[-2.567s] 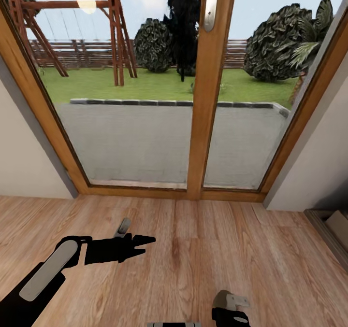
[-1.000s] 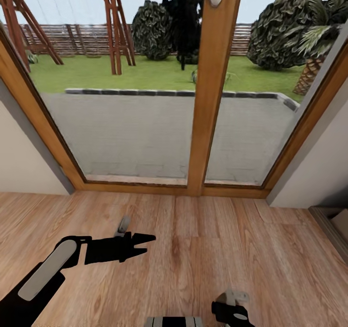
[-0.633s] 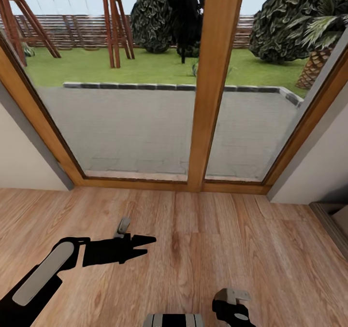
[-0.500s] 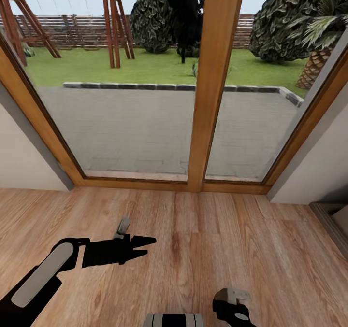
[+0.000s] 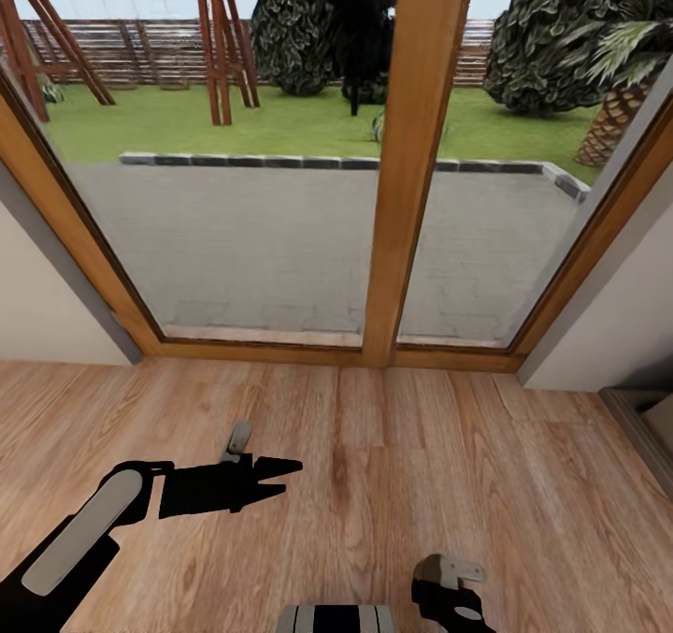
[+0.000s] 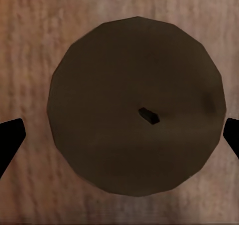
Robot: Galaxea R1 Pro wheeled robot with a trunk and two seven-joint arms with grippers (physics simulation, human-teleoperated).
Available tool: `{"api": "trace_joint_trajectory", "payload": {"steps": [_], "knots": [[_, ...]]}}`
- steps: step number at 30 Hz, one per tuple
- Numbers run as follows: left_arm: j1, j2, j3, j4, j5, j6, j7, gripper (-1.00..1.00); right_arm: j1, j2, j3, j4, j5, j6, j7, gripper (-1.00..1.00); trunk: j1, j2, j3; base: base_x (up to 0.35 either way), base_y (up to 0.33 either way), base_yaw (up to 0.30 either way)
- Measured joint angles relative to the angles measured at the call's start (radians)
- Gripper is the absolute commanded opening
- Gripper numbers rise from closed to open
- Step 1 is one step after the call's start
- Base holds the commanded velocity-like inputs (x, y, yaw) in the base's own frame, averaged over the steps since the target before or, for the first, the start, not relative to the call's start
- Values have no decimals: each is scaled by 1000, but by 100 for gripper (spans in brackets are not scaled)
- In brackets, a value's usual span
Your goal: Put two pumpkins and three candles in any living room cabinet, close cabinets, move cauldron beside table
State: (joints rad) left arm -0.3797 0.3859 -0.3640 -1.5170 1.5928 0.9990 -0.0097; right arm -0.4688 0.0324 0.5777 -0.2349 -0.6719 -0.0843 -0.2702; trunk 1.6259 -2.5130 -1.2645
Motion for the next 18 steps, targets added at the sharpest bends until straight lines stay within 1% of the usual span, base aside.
{"api": "trace_joint_trajectory", "payload": {"steps": [1, 13, 17, 18], "knots": [[0, 0, 0, 0, 0, 0, 0, 100, 0, 0, 0, 0, 0, 0, 0, 100, 0, 0, -4, 0, 0, 0], [0, 0, 0, 0, 1, 0, 0, 100, 0, 0, 0, 0, 0, -1, 0, 100, 0, 0, -4, 0, 0, 0], [0, 0, 0, 0, 0, 0, 0, 100, 0, 0, 0, 0, 0, -1, 0, 100, 2, -1, -19, 0, 0, 0], [0, 0, 0, 0, 1, 0, 0, 100, 0, 0, 0, 0, 0, -2, 0, 100, 2, -1, -19, 0, 0, 0]]}}
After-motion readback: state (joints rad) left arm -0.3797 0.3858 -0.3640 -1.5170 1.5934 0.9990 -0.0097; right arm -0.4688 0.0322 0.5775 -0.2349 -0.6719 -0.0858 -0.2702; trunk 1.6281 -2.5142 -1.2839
